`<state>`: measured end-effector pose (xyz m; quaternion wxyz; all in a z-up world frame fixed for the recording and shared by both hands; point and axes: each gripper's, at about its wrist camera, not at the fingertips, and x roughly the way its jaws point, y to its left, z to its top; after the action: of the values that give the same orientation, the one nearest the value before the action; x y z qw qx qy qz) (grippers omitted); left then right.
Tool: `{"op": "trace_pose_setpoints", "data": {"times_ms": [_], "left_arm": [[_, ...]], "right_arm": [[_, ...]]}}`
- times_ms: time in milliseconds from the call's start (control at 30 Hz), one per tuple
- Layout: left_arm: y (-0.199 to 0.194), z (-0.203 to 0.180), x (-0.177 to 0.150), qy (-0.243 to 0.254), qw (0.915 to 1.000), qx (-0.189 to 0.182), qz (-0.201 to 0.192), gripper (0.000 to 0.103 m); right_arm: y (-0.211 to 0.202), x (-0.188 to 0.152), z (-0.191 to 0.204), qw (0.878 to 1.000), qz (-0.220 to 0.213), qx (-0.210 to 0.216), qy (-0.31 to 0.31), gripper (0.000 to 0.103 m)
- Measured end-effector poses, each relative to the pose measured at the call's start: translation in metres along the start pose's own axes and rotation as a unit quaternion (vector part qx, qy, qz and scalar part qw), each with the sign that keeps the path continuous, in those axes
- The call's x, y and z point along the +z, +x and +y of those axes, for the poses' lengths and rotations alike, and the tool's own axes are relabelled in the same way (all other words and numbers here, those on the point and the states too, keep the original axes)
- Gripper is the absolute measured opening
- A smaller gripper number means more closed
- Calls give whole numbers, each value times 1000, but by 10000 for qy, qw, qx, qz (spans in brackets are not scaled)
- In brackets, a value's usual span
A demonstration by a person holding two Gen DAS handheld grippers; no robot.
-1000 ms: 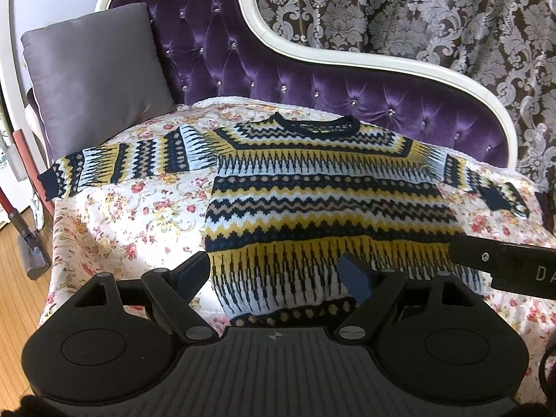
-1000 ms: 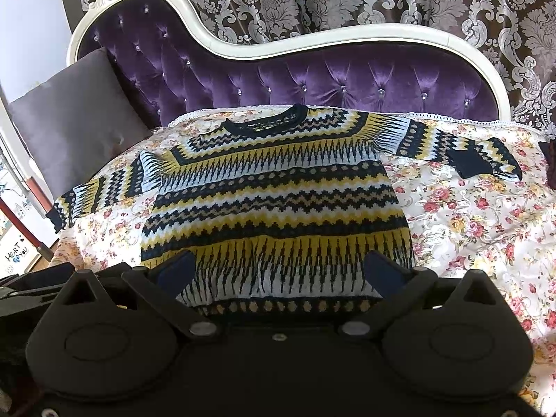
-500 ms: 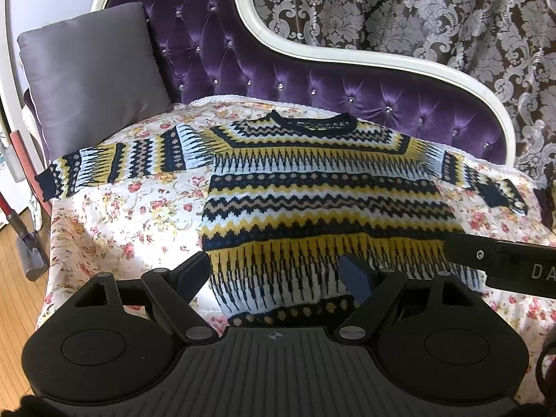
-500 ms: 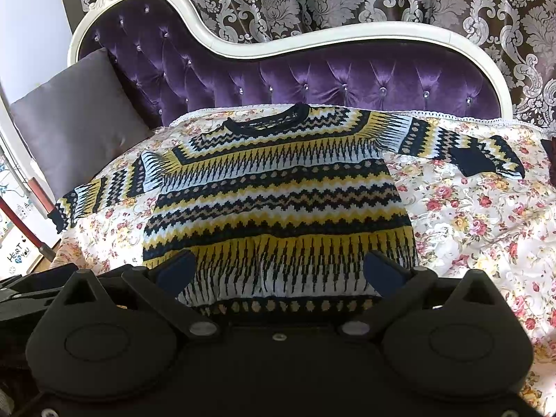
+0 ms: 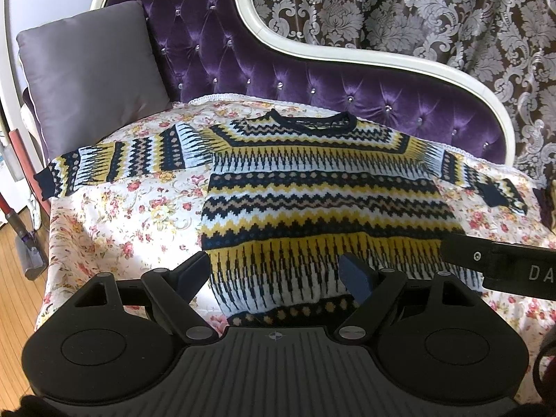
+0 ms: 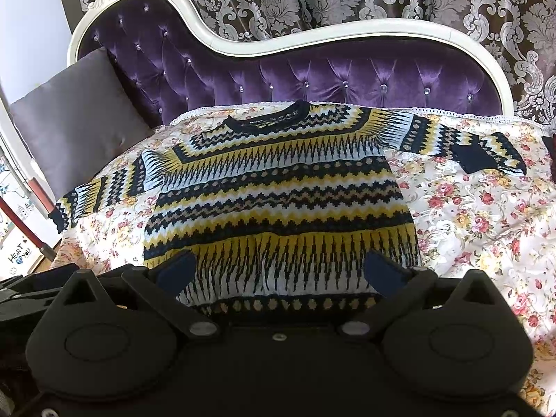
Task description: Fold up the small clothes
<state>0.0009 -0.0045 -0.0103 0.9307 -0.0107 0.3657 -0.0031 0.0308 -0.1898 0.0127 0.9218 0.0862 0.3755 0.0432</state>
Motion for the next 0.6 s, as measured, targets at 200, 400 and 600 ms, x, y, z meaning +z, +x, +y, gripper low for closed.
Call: {"op": "trace_pose_setpoints", "data": {"times_ms": [200,400,600], "left_arm": [[3,0,-1,0,10000,-17,51,81],[12,1,2,13,9999,-19,153,81],[32,1,9,23,9992,-66,392,81]], "right_arm": [[3,0,-1,10000,43,23,44,102],[11,0,-5,9994,194,173,218,102],[27,0,-18,9974,414,237,545,102]]}}
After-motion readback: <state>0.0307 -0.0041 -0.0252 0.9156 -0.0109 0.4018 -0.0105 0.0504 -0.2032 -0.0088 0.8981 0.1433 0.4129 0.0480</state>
